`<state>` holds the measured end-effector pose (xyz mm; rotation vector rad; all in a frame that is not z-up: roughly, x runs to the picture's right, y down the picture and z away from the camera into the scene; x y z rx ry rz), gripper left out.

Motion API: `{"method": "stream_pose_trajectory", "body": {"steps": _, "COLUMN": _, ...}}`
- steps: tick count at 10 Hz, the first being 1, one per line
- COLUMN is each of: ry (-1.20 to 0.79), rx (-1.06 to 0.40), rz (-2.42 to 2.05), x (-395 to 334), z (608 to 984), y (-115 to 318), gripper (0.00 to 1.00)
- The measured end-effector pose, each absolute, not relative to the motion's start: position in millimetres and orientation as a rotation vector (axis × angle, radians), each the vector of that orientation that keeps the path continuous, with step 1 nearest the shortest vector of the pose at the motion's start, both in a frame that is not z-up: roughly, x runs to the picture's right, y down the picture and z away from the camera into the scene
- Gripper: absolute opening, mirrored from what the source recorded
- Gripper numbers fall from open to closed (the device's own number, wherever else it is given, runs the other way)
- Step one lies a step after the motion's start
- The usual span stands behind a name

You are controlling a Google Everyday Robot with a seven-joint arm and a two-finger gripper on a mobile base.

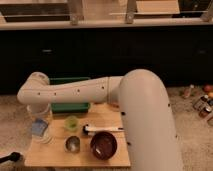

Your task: Place sponge in paper cup

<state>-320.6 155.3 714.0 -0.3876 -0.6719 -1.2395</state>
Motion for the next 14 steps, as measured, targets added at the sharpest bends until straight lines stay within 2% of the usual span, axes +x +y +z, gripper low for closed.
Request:
{"method": "stream_pose_trajectory", "body": {"steps": 12, "ry": -0.814, "rx": -0.585, "rz": -1.258, "x": -332, "z": 700, "y": 175, "gripper": 0.00}}
{"method": "stream_pose_trajectory", "body": {"steps": 13, "ry": -0.812, "rx": -0.598, "rz": -1.258, "x": -330, "z": 701, "y": 177, "gripper": 0.01}}
{"method": "stream_pose_trajectory", "body": {"steps": 14, "ry": -0.813, "rx": -0.608, "rz": -1.252, "x": -328, "z": 702, "y": 178, "gripper": 0.07}}
